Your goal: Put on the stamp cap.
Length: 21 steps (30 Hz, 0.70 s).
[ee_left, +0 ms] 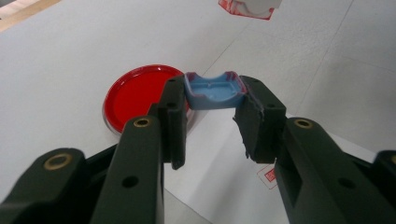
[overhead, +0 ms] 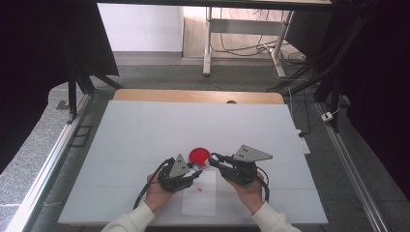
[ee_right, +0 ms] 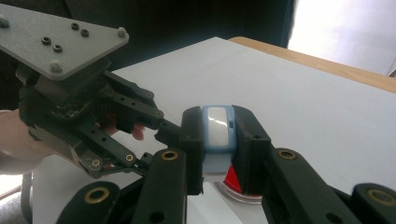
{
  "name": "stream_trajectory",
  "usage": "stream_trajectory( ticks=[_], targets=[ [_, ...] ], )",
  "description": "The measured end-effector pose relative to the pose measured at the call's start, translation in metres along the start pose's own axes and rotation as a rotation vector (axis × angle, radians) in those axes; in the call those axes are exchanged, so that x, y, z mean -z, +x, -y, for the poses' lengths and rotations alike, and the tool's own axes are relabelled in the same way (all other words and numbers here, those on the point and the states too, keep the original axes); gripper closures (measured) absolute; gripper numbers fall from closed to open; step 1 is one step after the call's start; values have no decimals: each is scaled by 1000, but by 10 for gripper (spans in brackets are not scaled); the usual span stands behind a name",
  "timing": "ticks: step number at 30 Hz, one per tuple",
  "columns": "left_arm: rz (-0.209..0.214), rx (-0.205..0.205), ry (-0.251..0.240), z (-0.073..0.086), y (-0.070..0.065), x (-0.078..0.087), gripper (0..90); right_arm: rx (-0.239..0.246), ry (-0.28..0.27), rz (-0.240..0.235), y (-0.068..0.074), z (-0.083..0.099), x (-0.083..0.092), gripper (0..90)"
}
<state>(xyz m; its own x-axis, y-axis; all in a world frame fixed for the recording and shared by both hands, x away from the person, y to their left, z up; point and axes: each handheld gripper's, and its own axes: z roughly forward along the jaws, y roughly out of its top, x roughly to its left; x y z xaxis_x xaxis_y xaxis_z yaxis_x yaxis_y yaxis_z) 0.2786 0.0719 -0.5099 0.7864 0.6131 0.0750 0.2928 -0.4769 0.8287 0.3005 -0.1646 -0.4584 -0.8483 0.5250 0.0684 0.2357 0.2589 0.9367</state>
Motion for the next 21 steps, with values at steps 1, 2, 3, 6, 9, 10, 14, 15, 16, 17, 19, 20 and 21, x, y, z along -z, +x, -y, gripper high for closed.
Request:
stream_trajectory(
  ticks=[1, 2, 3, 6, 9, 10, 14, 15, 16, 17, 19, 20, 21],
  targets=[
    [1, -1, 0, 0, 0, -1, 639, 0, 2, -2, 0, 0, 0, 745],
    [0, -2, 1, 0, 0, -1, 640, 1, 3, -3, 0, 0, 0, 745],
    [0, -1, 3, -1, -1, -2, 639, 1, 5, -3, 0, 0, 0, 745],
    [1, -3, 2, -1, -1, -4, 640, -3, 7, -3, 1, 1, -1, 745],
    [4, -7, 4, -2, -2, -6, 639, -3, 8, -4, 1, 1, -2, 745],
    [3, -8, 4, -2, -2, -7, 639, -4, 6, -4, 1, 1, -2, 745],
    [9, -9, 6, -4, -4, -9, 640, -3, 10, -5, 2, 1, -3, 745],
    [9, -11, 5, -4, -4, -10, 640, -4, 12, -4, 2, 2, -3, 745],
    [7, -8, 5, -4, -5, -11, 639, -9, 17, -6, 3, 2, -4, 745],
    [10, -12, 7, -4, -5, -11, 640, -14, 19, -9, 3, 2, -4, 745],
    [10, -14, 6, -5, -6, -12, 639, -13, 21, -6, 4, 2, -5, 745],
    [9, -15, 6, -5, -6, -12, 640, -13, 22, -7, 4, 2, -5, 745],
    [10, -16, 6, -5, -6, -13, 639, -15, 22, -6, 4, 2, -5, 745]
  ],
)
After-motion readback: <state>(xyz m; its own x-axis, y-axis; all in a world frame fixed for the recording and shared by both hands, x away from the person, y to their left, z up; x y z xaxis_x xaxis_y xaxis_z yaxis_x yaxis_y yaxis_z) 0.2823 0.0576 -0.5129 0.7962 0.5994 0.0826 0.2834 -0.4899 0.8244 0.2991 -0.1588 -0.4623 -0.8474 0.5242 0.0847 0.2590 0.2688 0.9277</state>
